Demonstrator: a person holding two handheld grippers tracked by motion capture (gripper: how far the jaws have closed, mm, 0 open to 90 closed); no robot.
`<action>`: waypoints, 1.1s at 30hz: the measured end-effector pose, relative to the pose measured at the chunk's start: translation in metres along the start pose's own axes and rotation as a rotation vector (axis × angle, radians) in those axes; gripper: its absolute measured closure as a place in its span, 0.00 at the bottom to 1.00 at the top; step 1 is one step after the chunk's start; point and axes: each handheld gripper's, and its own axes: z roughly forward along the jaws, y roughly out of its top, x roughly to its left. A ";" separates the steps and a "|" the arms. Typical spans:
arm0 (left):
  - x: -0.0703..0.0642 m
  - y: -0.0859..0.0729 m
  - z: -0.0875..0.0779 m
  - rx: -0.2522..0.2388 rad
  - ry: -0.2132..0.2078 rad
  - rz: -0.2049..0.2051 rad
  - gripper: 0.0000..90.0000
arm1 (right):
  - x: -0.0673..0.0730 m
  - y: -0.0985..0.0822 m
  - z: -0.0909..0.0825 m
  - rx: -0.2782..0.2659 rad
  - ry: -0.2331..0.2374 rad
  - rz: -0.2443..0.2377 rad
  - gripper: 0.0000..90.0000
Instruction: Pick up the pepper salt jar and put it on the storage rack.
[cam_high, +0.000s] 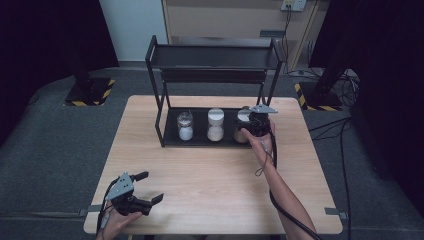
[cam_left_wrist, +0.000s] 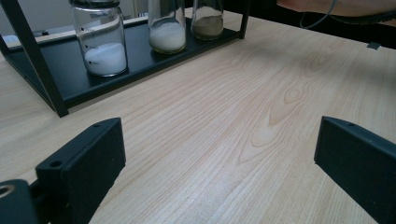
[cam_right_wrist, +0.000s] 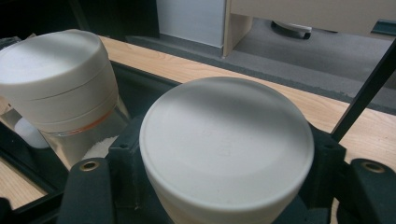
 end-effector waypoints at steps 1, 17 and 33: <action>0.000 0.000 0.000 -0.001 0.000 0.000 0.01 | 0.001 0.000 0.000 -0.001 -0.004 0.004 0.31; 0.000 0.000 0.000 0.000 -0.001 0.000 0.01 | -0.007 0.018 -0.017 -0.066 0.021 0.008 0.12; 0.000 -0.001 0.000 -0.006 0.000 -0.003 0.01 | -0.004 0.039 -0.051 -0.115 0.075 -0.043 0.10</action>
